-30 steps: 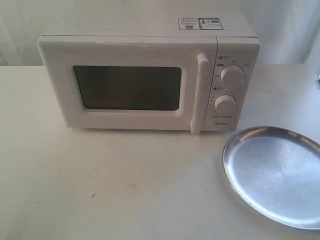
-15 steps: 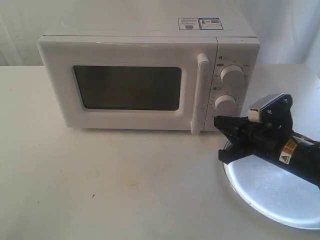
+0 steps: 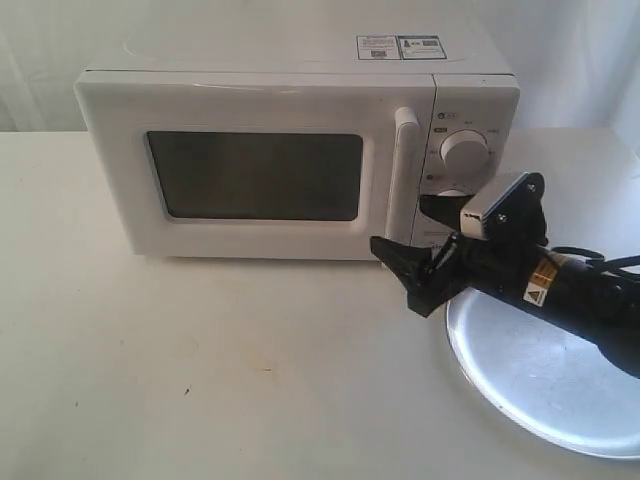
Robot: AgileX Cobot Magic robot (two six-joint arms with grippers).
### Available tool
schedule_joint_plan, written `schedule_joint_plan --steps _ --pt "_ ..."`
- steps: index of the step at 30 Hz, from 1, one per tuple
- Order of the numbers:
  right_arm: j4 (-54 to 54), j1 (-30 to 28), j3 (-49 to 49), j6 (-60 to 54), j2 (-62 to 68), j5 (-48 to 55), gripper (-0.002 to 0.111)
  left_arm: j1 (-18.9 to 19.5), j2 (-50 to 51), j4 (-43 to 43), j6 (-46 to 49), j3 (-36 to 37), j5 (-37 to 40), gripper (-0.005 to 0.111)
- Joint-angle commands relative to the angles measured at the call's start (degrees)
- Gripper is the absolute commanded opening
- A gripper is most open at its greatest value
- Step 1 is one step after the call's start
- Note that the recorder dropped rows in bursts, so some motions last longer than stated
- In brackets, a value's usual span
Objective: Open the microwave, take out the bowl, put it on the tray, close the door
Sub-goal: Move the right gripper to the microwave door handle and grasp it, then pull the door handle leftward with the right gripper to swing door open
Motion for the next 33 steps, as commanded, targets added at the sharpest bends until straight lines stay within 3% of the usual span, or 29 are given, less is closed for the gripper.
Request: schedule_joint_plan --steps 1,3,5,8,21,33 --pt "1.1 3.1 -3.5 -0.6 0.1 0.9 0.071 -0.2 -0.2 -0.2 -0.2 0.1 0.0 0.000" --pt "1.0 3.8 -4.3 -0.6 0.1 2.6 0.063 -0.2 -0.2 -0.2 -0.2 0.1 0.0 0.000" --pt "0.6 4.4 -4.5 -0.6 0.1 3.7 0.048 -0.2 -0.2 -0.2 -0.2 0.1 0.0 0.000" --pt "-4.1 5.4 -4.5 -0.8 0.1 4.8 0.002 -0.2 -0.2 -0.2 -0.2 0.1 0.0 0.000" --pt "-25.5 6.2 -3.2 7.5 -0.4 -1.1 0.000 -0.2 -0.2 -0.2 -0.2 0.1 0.0 0.000" --pt "-25.4 7.1 0.7 8.2 -4.7 -1.1 0.000 -0.2 -0.2 -0.2 -0.2 0.1 0.0 0.000"
